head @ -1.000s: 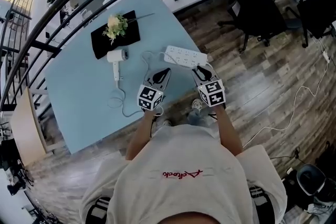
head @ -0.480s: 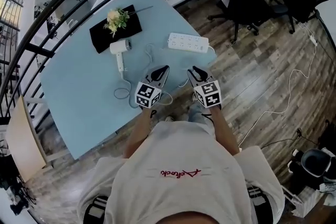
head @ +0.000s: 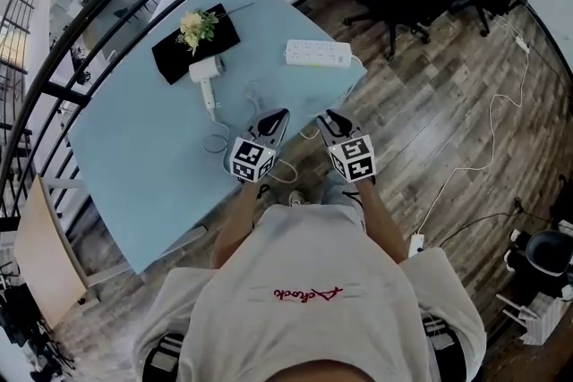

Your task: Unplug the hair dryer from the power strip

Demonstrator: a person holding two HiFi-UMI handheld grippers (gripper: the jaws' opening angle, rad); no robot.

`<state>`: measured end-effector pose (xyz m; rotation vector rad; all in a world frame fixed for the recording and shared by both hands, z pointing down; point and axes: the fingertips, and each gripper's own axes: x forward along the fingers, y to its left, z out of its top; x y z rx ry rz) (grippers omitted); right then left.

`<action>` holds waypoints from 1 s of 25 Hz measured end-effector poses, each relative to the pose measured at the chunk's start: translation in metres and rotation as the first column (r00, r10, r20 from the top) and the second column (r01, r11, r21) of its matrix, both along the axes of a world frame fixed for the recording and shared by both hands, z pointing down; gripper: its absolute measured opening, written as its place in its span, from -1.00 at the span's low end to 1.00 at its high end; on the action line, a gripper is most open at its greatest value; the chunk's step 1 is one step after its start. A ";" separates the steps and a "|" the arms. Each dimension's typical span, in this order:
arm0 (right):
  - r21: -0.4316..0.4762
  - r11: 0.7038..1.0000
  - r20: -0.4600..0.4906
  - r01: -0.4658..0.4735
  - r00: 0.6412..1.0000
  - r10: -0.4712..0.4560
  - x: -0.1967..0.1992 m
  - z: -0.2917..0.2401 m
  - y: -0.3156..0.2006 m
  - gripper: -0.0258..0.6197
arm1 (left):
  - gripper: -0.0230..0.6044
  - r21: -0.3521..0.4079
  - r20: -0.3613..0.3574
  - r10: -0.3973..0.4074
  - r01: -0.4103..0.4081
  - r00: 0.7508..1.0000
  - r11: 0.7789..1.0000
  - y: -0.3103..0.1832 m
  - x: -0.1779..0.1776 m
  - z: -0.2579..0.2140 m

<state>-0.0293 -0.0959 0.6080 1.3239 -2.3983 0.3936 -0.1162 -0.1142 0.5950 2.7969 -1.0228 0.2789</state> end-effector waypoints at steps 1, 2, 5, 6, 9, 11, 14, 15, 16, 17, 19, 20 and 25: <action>0.002 1.000 0.000 -0.003 1.000 0.003 -0.001 -0.001 0.005 -0.55 | -0.90 0.002 -0.002 0.002 -0.002 1.000 1.000 0.005 -0.001 -0.001; 0.005 1.000 0.000 -0.006 1.000 0.006 -0.002 -0.002 0.009 -0.55 | -0.90 0.004 -0.005 0.003 -0.003 1.000 1.000 0.009 -0.002 -0.001; 0.017 1.000 -0.002 -0.014 1.000 0.014 -0.005 -0.006 0.020 -0.55 | -0.90 0.010 -0.012 0.004 -0.004 1.000 1.000 0.020 -0.004 -0.003; 0.021 1.000 -0.004 -0.017 1.000 0.017 -0.006 -0.007 0.023 -0.55 | -0.90 0.012 -0.014 0.006 -0.006 1.000 1.000 0.023 -0.004 -0.003; 0.031 0.999 -0.005 -0.025 1.000 0.025 -0.009 -0.010 0.033 -0.55 | -0.90 0.017 -0.016 0.016 -0.016 1.000 1.000 0.034 -0.006 -0.003; 0.036 0.999 -0.007 -0.026 1.000 0.026 -0.012 -0.012 0.039 -0.55 | -0.90 0.021 -0.015 0.019 -0.018 1.000 1.000 0.040 -0.007 -0.005; 0.044 0.999 -0.010 -0.026 1.000 0.026 -0.013 -0.015 0.044 -0.55 | -0.90 0.030 -0.017 0.021 -0.020 1.000 0.999 0.043 -0.007 -0.008; 0.047 0.998 -0.010 -0.028 1.000 0.028 -0.012 -0.016 0.045 -0.55 | -0.90 0.033 -0.019 0.020 -0.020 1.000 0.999 0.044 -0.006 -0.009; 0.051 0.998 -0.009 -0.030 0.999 0.031 -0.012 -0.016 0.046 -0.55 | -0.90 0.035 -0.020 0.019 -0.019 1.000 0.999 0.045 -0.006 -0.010; 0.054 0.998 -0.006 -0.032 0.999 0.033 -0.011 -0.017 0.047 -0.55 | -0.90 0.038 -0.020 0.018 -0.018 1.000 0.999 0.045 -0.006 -0.010; 0.060 0.998 -0.003 -0.034 0.999 0.035 -0.012 -0.019 0.048 -0.55 | -0.90 0.042 -0.021 0.017 -0.016 1.000 0.999 0.047 -0.006 -0.012; 0.063 0.997 -0.002 -0.035 0.999 0.036 -0.012 -0.020 0.048 -0.55 | -0.90 0.044 -0.021 0.017 -0.016 1.000 0.999 0.048 -0.007 -0.013; 0.076 0.996 -0.003 -0.034 0.999 0.035 -0.012 -0.023 0.049 -0.55 | -0.90 0.051 -0.018 0.012 -0.011 1.000 0.999 0.049 -0.008 -0.014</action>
